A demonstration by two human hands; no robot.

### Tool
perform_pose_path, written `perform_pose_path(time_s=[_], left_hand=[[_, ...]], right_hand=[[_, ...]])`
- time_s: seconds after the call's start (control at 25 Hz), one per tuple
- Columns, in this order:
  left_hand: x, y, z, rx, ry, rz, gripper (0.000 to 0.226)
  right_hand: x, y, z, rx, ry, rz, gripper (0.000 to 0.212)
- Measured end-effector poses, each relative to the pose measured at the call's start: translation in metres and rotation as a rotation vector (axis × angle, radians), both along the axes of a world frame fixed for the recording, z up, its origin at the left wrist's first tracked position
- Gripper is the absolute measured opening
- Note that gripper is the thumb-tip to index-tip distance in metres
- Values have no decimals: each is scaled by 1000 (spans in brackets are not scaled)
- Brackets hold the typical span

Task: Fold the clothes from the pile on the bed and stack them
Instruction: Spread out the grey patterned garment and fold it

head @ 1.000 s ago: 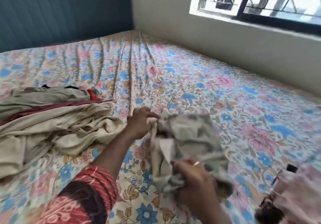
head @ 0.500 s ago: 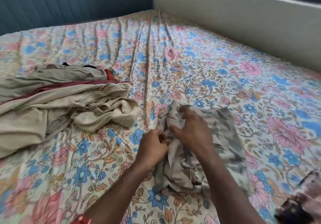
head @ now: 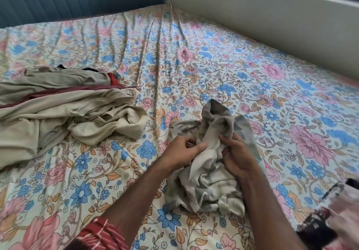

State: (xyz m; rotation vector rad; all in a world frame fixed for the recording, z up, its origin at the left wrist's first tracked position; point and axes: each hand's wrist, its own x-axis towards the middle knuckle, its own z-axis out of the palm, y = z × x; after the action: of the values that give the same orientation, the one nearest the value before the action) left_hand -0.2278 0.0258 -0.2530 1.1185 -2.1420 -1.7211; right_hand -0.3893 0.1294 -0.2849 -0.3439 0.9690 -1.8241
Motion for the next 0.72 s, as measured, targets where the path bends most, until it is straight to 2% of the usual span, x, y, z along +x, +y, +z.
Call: perform_pose_path(time_s=[0.08,0.16,0.36,0.4,0.6,0.72], left_hand=[[-9,3,3,154,-24,-73,33],[-12,1,8,222,-44,-68,36],[6,3,19,11,-237,-38,41],[11,2,19,-32,-236,-11,36],[35,12,27,-480,-273,245,17],[50,14,19,-461,-316,256,22]], right_hand=[[-3,4,-1,-57,-29,19,34],[0,1,-2,-59,5,14,31],[8,-7,-5,13,157,-142,32],[11,-7,-4,79,283,-161,33],[28,-13,28,383,1217,-57,53],[42,-8,51,462,1589,-26,49]])
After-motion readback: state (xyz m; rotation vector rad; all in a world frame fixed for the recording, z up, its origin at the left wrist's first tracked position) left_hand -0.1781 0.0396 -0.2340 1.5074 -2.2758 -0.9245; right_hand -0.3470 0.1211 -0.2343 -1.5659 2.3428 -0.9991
